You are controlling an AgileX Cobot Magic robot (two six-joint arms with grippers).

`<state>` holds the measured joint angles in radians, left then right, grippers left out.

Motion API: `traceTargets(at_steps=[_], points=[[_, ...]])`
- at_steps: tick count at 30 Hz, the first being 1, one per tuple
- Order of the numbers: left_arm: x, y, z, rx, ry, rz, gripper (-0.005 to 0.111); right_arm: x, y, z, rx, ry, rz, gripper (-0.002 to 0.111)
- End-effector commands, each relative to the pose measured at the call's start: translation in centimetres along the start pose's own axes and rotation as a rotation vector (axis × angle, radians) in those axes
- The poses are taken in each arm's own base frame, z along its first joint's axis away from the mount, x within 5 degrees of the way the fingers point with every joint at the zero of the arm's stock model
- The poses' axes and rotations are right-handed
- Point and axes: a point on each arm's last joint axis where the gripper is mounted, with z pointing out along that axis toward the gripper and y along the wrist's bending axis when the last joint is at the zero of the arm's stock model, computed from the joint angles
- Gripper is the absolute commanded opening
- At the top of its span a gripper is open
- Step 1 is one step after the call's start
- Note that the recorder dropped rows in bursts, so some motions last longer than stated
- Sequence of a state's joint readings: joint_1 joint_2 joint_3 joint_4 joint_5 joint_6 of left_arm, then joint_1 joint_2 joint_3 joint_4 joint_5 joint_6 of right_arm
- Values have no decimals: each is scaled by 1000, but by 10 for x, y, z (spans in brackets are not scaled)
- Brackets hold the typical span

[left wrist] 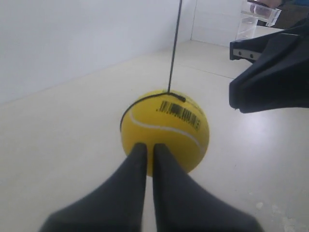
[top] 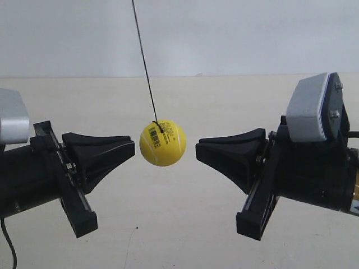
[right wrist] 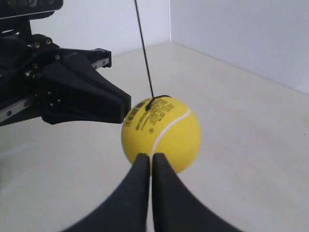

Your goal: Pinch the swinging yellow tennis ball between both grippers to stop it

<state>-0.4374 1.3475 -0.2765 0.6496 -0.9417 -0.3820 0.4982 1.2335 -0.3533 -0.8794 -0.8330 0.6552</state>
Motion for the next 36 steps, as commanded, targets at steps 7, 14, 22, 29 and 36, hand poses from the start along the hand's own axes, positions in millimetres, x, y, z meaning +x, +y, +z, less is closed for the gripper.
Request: traceTargets(at_steps=[7, 14, 22, 29, 36], points=[[1, -1, 0, 10, -1, -11, 5, 9, -1, 8, -53, -11, 29, 0], [1, -2, 0, 19, 3, -3, 5, 9, -1, 9, -65, -25, 32, 0], [1, -2, 0, 23, 0, -13, 5, 11, 1, 12, -100, -44, 46, 0], [2, -3, 0, 34, 14, -1, 5, 11, 2, 12, -113, -35, 47, 0], [5, -5, 0, 53, 40, 19, 5, 13, 3, 12, -128, -20, 54, 0]])
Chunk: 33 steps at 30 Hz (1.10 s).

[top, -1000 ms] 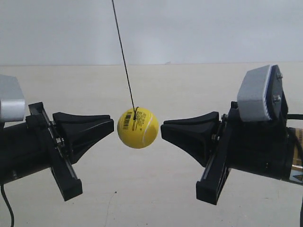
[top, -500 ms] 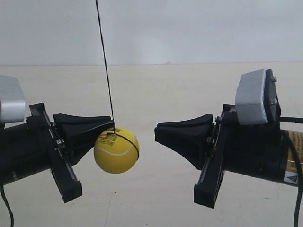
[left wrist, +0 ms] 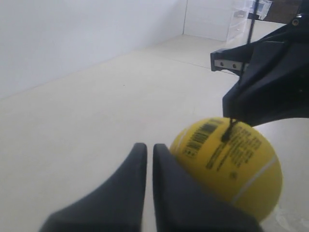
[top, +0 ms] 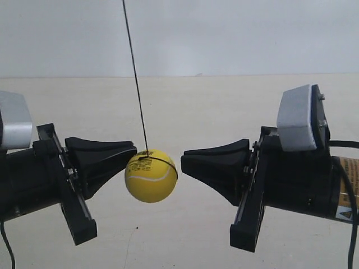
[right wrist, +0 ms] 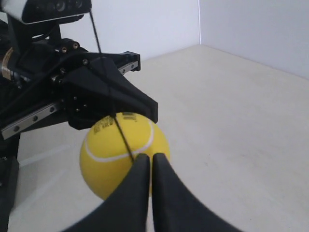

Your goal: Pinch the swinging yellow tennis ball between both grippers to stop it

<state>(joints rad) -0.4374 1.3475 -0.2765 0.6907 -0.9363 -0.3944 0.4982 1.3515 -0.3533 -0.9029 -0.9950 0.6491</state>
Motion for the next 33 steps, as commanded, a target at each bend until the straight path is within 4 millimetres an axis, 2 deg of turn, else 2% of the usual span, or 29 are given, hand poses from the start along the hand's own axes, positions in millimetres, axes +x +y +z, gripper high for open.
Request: traceTargets(at_steps=[1, 33], points=[[3, -3, 0, 32, 26, 14, 5, 1, 2, 0, -18, 7, 1, 0], [5, -7, 0, 69, 43, 13, 5, 3, 2, 0, -16, 33, 0, 0]])
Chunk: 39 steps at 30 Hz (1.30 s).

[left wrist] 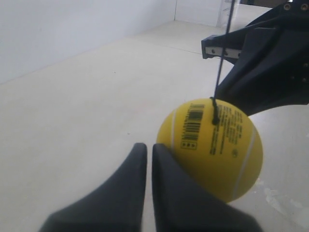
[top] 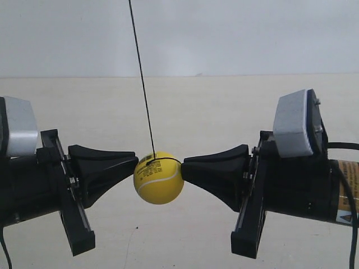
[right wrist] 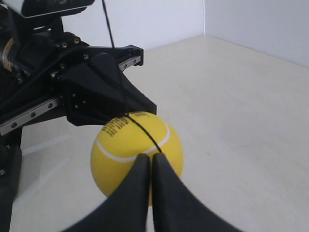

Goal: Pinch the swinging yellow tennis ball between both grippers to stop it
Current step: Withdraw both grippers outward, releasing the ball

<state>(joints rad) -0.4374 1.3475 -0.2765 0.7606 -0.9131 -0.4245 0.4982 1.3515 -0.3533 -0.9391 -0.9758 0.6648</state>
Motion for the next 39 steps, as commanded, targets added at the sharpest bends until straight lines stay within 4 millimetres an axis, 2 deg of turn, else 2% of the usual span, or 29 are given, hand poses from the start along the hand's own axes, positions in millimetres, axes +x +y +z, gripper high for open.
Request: traceTargets(at_steps=[1, 24, 33, 39], points=[[1, -3, 0, 27, -1, 2, 5, 0, 1, 0, -3, 0, 4, 0], [0, 0, 0, 0, -9, -15, 5, 0, 0, 0, 9, -7, -27, 0], [0, 14, -7, -199, 55, -69, 5, -3, -12, -1, 132, -35, 1, 0], [-11, 14, -19, -253, 38, -53, 5, 0, -24, -4, 271, 0, 22, 0]])
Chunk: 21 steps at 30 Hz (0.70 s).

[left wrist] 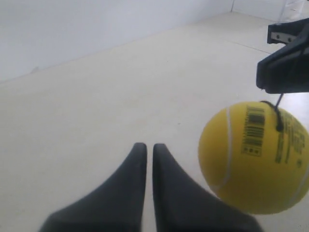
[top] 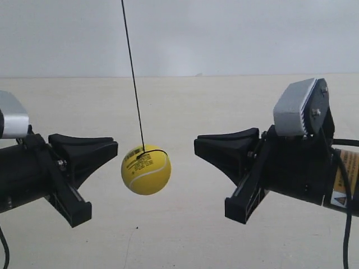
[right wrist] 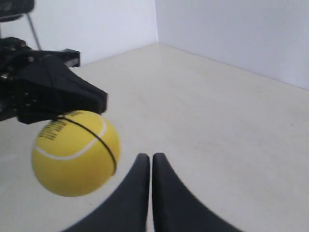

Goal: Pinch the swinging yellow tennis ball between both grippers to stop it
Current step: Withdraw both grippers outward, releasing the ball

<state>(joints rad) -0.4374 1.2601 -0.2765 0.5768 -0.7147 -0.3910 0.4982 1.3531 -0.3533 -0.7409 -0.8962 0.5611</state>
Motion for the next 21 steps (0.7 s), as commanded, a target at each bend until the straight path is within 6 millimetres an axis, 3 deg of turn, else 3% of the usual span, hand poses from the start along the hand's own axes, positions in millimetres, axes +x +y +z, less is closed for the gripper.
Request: traceTargets(at_steps=[1, 11, 16, 21], points=[[-8, 2, -11, -65, -15, -11, 5, 3, -9, -1, 109, 33, 2, 0], [-18, 7, -40, -226, 27, -2, 5, -7, -6, -10, 132, 23, 1, 0], [-5, -7, -43, -107, -17, 21, 5, -7, 15, -13, -72, 62, -12, 0], [1, -13, -43, -39, -50, 8, 5, -6, 15, -13, -77, 70, -3, 0]])
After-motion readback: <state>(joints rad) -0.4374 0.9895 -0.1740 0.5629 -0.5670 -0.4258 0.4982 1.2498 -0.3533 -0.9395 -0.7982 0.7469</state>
